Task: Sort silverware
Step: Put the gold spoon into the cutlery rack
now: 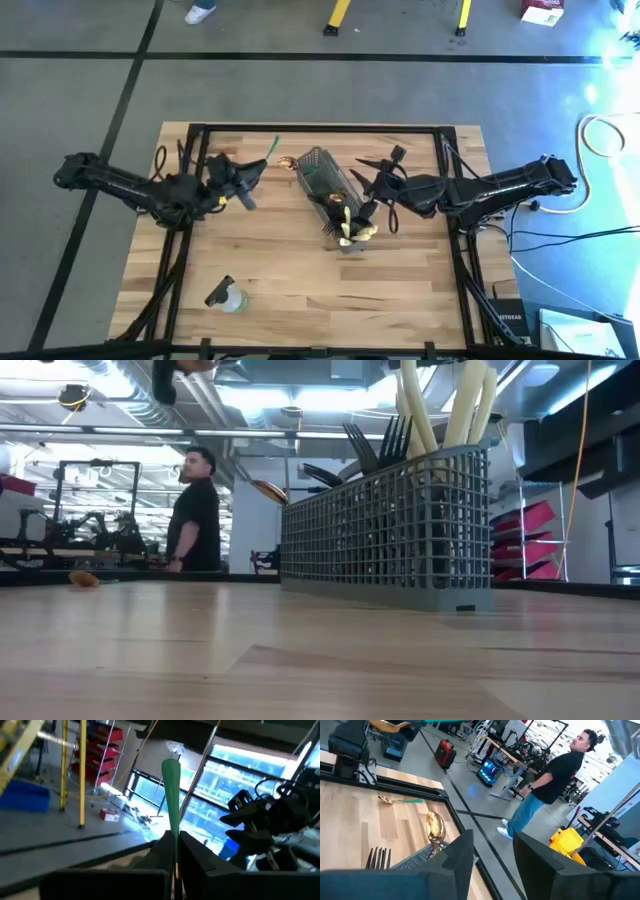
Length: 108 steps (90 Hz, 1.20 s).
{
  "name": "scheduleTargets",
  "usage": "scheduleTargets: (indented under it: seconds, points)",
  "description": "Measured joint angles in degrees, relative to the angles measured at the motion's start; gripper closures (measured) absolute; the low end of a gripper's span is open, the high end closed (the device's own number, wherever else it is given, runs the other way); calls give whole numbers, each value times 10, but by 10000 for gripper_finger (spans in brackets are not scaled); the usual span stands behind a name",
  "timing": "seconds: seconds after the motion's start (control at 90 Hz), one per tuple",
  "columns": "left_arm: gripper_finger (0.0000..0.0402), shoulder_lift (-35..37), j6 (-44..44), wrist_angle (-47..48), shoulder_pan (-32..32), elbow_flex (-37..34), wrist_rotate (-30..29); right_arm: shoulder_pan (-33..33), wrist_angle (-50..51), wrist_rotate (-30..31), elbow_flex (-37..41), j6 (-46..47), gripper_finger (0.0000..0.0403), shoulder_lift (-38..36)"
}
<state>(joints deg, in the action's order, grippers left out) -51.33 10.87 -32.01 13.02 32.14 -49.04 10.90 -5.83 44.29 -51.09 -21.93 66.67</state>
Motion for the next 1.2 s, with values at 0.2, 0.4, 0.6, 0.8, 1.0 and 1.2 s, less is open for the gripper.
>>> scheduleTargets:
  seconds: [0.2,0.4,0.6,0.8,1.0,1.2]
  points:
    - [399,-59,-114,10,0,61,0,0,-5,-26,0,24,281,0]
    - [399,-124,-197,69,-9,115,-5,-16,-19,-161,0,118,281,-14]
    - [399,-184,-280,129,-27,183,3,-80,14,-341,1,209,281,-36]
    - [399,-236,-412,194,-34,262,4,-154,53,-499,-13,265,281,-38]
    - [399,-275,-605,216,-42,304,-5,-196,291,-396,-130,214,281,-31]
    - [399,-308,-760,217,-66,320,-8,-221,340,-424,-184,195,281,-29]
